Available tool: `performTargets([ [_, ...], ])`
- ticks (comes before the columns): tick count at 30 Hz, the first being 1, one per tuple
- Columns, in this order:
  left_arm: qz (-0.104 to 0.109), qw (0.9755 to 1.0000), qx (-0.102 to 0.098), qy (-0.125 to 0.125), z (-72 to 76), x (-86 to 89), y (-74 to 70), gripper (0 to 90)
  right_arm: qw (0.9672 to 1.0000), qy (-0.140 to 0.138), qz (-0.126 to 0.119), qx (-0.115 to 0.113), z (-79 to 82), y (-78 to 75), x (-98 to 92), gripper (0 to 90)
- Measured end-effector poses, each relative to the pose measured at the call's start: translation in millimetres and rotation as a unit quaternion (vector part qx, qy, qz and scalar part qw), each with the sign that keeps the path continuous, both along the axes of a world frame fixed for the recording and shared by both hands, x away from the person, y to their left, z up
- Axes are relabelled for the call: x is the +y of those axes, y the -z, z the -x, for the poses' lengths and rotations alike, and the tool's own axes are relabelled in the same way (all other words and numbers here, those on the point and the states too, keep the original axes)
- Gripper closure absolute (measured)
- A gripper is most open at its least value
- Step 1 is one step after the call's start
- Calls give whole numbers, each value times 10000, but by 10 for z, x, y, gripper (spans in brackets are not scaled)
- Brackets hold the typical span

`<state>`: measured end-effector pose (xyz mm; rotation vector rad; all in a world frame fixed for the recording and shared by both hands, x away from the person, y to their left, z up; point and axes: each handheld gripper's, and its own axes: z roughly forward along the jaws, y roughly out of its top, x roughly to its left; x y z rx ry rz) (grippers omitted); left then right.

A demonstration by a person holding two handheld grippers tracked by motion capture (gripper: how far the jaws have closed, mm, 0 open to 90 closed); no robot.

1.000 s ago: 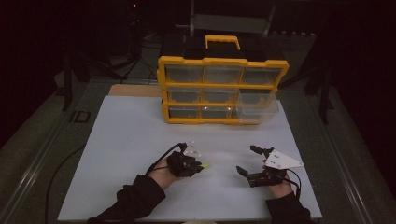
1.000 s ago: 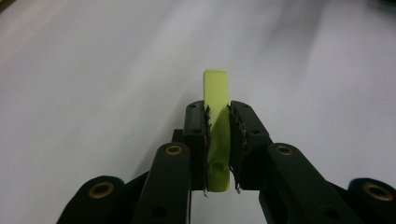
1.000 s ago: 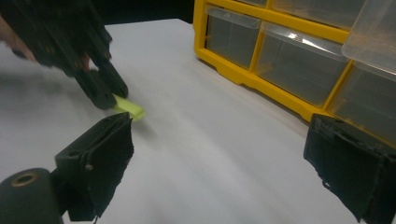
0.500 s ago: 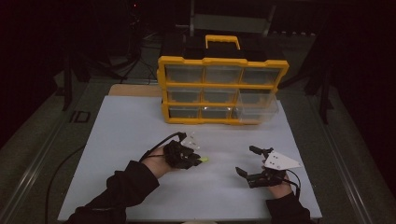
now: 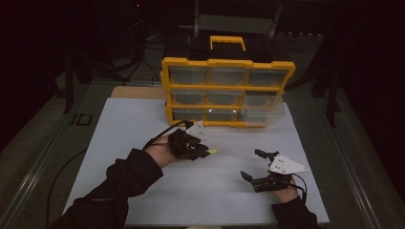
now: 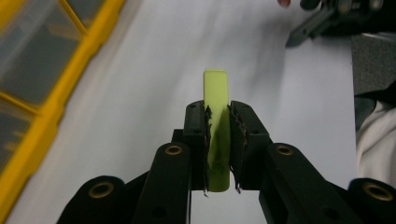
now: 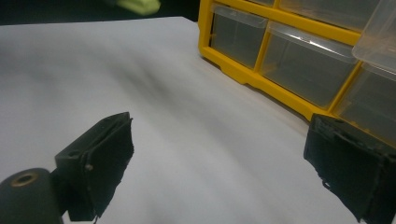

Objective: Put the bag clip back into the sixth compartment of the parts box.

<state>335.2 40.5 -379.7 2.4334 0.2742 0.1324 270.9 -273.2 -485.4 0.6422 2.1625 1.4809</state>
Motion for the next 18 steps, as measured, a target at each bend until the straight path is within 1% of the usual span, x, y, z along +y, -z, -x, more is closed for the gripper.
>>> performTargets([
  [2,53,10000,41,7,-33,-13,-70,788,10000,-6,0,-8,2,-2,-1,81],
  [3,-2,10000,-3,8,-49,-21,-107,788,10000,-11,-10,-9,1,-2,-3,81],
  [4,8,10000,-20,44,-62,-29,-138,788,10000,-11,-9,-5,1,-1,-5,81],
  [5,63,10000,0,53,-79,-37,-175,788,10000,-11,-7,-3,-1,0,-7,81],
  [6,46,10000,-37,72,-86,-44,-196,788,10000,-5,-25,14,-3,3,-9,81],
  [7,86,9999,-67,108,-103,-58,-239,788,10000,-5,-28,17,-4,3,-9,81],
  [8,121,9998,-43,117,-112,-63,-255,788,10000,-12,-26,16,-4,4,-10,81],
  [9,103,9998,-89,144,-120,-72,-276,788,10000,-12,-28,17,-4,3,-10,81],
  [12,151,9996,-119,187,-151,-106,-326,789,10000,-12,-35,36,-2,5,-7,81],
  [15,184,9993,-144,300,-183,-144,-377,788,10000,-17,-18,28,-4,9,-7,81],
  [18,285,9986,-140,419,-221,-188,-430,788,10000,-12,-12,30,-4,8,-7,81],
])
